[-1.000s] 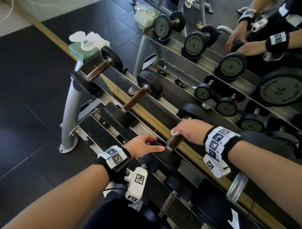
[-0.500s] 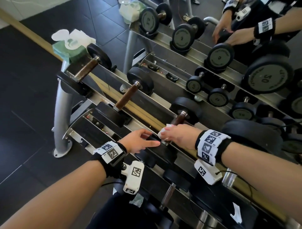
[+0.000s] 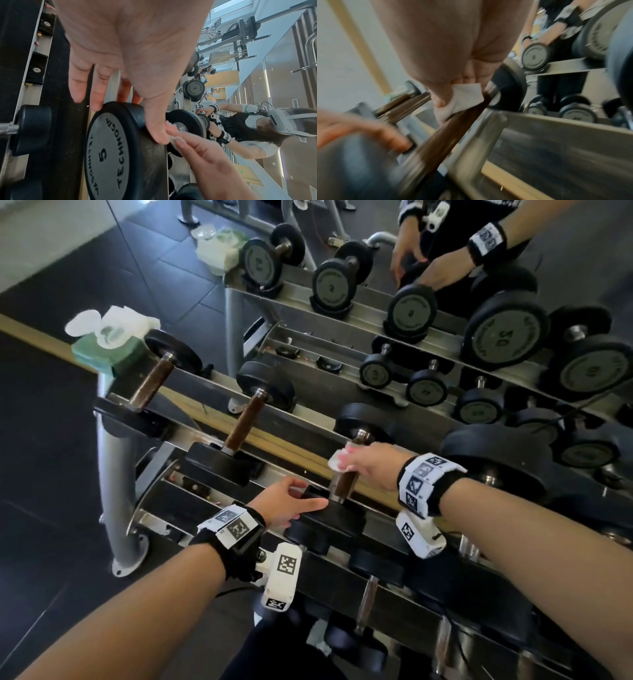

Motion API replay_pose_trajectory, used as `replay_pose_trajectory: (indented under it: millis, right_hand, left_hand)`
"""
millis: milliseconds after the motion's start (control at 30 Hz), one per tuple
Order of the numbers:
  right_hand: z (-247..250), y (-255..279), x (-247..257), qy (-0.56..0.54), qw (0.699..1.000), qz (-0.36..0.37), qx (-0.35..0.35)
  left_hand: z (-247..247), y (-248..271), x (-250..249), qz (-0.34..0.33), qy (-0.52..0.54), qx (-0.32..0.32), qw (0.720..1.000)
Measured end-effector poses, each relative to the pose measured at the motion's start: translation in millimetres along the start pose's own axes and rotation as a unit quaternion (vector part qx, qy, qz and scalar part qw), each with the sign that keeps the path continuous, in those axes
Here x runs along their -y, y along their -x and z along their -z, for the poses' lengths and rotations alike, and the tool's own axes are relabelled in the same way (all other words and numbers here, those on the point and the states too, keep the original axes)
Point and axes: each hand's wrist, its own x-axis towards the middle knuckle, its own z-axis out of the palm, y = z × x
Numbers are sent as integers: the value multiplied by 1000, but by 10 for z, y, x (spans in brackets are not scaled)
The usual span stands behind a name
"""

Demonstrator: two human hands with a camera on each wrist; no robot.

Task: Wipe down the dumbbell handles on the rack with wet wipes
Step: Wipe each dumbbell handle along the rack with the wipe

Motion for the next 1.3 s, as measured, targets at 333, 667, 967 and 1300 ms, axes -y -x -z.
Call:
replay_pose_trajectory:
  millis: [333, 667, 967, 1300]
  right_hand:
    - [-324, 144, -165, -146, 980, 35, -133]
    - [-675, 1077, -810, -328, 929, 40, -164]
    - [-913, 1662, -1253, -190, 951, 6, -243]
    - [-1333, 1774, -1273, -12, 978, 92, -188]
  left_hand:
    - [-218, 191, -58, -11, 4, -91, 996]
    - [-1093, 564, -434, -74, -107, -353, 926]
    - [-1975, 709, -676, -99, 10, -219, 971]
    - [-2263, 614, -686, -52, 28, -175, 983]
